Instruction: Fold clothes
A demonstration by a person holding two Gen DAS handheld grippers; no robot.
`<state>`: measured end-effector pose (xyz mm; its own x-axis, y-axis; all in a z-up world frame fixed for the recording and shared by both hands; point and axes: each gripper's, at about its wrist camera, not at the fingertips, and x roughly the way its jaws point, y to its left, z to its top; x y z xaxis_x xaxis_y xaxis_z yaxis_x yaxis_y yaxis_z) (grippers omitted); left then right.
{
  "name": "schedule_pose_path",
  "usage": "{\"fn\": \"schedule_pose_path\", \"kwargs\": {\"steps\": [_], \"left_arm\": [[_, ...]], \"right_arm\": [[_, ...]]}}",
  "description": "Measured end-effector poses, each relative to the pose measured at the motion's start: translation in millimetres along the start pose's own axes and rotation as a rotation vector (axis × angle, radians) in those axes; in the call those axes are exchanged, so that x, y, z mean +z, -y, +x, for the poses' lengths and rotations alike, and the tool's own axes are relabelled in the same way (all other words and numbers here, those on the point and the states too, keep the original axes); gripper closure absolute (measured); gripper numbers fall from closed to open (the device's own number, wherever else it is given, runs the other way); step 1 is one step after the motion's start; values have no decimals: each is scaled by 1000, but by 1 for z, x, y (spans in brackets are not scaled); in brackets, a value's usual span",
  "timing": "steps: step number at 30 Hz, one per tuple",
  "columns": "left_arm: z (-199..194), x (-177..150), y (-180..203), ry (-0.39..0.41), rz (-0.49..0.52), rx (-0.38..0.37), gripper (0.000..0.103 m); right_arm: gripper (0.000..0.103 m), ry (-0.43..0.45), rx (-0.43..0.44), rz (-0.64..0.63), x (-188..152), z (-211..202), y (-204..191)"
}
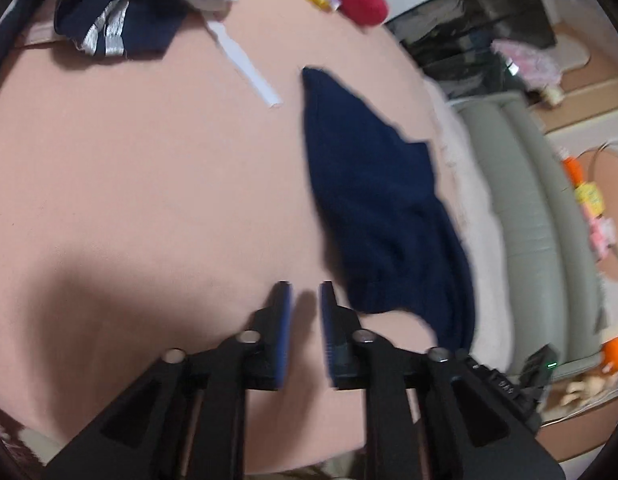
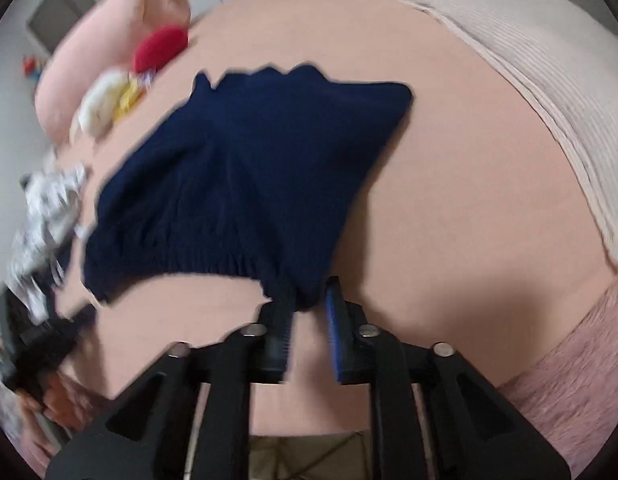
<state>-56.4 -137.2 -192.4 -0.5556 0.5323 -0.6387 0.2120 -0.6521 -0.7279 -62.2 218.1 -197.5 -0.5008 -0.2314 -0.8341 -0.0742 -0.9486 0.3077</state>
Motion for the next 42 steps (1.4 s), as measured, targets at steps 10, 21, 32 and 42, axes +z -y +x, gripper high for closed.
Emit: {"fn": "schedule_pose_path", "kwargs": {"steps": [10, 21, 32, 42], "left_arm": [[45, 8, 49, -73, 201, 36, 47], [-16, 16, 87, -139, 309, 23, 88], [-18, -38, 25, -320, 236, 171, 73], [-56, 45, 26, -106, 305, 274, 55]], "right_arm": [[57, -78, 105, 41, -12, 23, 13], [91, -159, 273, 90, 11, 3, 6], [81, -374, 175, 126, -55, 13, 27], [70, -61, -53, -31, 0, -68, 8]]}}
